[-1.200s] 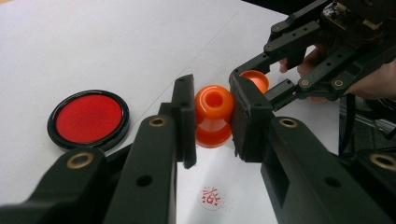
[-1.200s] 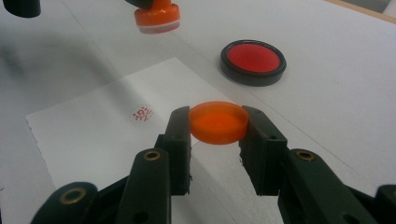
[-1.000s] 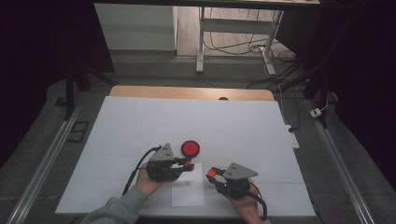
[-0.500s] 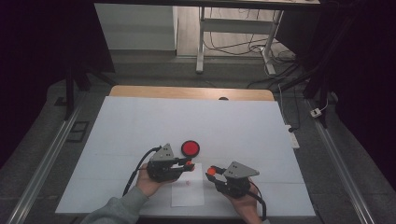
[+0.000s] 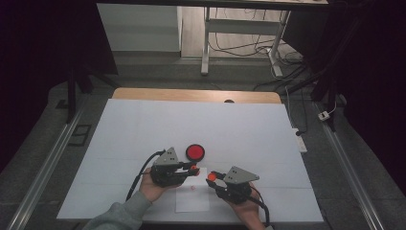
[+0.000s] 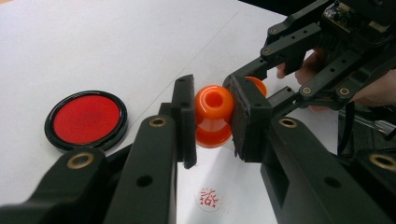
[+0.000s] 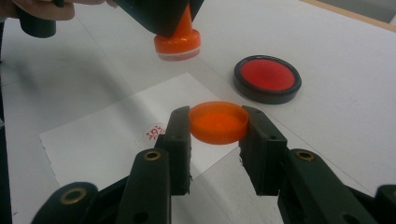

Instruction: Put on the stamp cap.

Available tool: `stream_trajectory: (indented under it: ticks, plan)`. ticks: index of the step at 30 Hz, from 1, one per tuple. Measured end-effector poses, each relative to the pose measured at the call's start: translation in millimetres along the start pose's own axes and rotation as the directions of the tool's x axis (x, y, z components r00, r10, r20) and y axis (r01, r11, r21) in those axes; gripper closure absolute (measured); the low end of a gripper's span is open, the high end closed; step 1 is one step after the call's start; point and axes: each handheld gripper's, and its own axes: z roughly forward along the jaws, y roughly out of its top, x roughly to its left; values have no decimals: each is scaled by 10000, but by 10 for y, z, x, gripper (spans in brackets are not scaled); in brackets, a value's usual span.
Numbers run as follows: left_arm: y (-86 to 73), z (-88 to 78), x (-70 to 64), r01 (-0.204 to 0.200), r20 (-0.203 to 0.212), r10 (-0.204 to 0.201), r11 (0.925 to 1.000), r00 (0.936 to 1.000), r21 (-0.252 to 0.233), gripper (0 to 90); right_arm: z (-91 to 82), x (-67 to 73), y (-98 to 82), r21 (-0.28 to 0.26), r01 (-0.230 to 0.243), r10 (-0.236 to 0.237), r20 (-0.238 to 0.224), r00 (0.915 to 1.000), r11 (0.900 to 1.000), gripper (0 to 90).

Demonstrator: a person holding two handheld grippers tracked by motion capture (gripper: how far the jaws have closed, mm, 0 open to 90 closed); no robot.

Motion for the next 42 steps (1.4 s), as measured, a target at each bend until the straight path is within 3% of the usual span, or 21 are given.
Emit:
stream_trajectory:
  ticks: [23,42]
  plan:
    - [15,6,-19,23,176,-23,10000,9998,5,723,220,120,73,55,273,-271,-436,9987,9996,644]
    - [23,60,-68,-10,451,6,10000,9990,68,723,270,157,117,-3,373,-373,-467,9982,9993,644]
